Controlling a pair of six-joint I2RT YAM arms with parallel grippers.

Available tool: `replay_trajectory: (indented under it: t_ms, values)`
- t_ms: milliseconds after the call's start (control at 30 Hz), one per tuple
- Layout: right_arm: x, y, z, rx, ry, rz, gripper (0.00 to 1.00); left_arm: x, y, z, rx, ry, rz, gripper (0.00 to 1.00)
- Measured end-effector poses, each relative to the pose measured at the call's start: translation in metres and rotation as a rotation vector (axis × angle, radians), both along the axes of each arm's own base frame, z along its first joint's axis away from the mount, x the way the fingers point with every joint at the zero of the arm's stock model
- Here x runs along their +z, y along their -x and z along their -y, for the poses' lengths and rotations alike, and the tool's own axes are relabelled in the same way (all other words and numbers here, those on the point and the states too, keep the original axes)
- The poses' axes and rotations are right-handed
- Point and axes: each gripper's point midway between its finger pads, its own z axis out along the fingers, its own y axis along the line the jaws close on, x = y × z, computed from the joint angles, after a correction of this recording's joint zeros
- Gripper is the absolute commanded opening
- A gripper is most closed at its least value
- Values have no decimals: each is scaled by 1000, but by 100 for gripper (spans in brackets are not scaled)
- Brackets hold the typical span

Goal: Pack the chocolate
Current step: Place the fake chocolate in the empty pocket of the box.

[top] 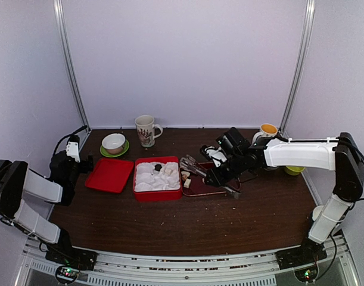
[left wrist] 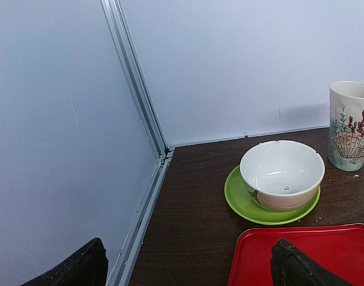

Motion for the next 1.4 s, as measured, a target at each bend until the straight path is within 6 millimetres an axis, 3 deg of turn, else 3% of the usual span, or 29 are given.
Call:
replay_trajectory:
  t_ms: [267, 367, 633, 867, 1233, 1400]
  values:
    - [31, -1, -40, 72, -103, 44, 30, 0, 0, 0, 0, 0, 0, 98]
    - [33, -8, -58, 88, -131, 52, 30, 0, 0, 0, 0, 0, 0, 98]
    - [18, -23, -106, 118, -173, 43, 30, 0, 0, 0, 0, 0, 0, 98]
    - [0, -33, -133, 124, -202, 31, 30, 0, 0, 0, 0, 0, 0, 98]
    - [-26, -38, -147, 120, -193, 4, 31, 0, 0, 0, 0, 0, 0, 98]
    - [-26, -43, -153, 115, -200, 14, 39, 0, 0, 0, 0, 0, 0, 98]
